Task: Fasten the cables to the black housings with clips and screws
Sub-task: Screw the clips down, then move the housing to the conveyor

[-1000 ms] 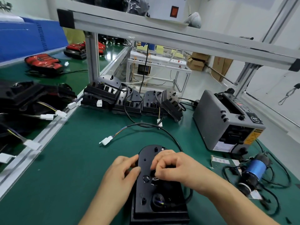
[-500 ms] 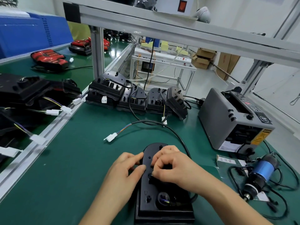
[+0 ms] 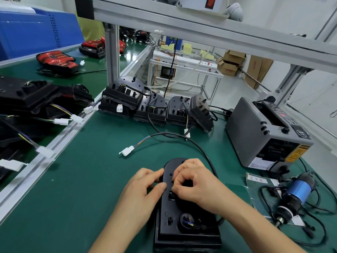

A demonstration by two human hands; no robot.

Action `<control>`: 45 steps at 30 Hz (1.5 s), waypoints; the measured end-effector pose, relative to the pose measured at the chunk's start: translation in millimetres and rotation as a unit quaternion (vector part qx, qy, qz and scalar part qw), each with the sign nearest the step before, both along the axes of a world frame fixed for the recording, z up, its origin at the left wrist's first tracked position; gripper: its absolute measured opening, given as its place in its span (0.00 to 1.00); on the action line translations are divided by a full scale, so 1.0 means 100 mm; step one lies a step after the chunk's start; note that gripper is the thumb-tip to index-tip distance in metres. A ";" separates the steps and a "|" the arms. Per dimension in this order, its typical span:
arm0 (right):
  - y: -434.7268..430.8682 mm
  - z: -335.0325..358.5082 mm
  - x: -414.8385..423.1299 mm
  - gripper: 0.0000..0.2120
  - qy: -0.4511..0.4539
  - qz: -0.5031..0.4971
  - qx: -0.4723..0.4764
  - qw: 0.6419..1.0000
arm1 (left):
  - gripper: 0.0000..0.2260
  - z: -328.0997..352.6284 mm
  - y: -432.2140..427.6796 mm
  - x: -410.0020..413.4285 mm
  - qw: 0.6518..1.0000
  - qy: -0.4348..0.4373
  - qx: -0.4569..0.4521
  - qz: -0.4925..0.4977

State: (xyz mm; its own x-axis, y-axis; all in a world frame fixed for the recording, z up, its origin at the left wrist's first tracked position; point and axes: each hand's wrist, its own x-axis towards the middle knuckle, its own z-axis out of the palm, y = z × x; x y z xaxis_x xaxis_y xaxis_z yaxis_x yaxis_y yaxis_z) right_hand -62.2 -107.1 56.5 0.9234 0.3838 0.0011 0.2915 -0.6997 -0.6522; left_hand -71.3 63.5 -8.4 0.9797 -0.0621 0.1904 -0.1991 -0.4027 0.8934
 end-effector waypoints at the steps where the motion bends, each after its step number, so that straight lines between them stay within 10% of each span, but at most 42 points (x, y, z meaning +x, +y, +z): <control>1: 0.00 0.00 0.01 0.13 -0.002 0.002 -0.002 1.000 | 0.15 0.00 0.00 0.00 1.000 0.000 0.000 -0.001; 30: 0.03 -0.04 0.01 0.14 -0.048 0.011 -0.036 0.998 | 0.15 0.04 -0.02 -0.03 1.000 -0.020 0.011 0.018; 45: 0.03 -0.03 0.00 0.06 -0.049 0.010 -0.035 0.998 | 0.17 0.13 0.00 -0.37 0.903 -0.328 0.271 0.061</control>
State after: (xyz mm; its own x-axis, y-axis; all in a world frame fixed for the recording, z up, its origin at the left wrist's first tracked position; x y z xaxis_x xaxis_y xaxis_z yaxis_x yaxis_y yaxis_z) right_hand -62.1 -104.2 53.2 0.9125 0.4041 0.0634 0.3657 -0.7364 -0.5692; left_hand -108.2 63.1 5.0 0.6728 -0.2189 0.7067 -0.5386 -0.7998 0.2650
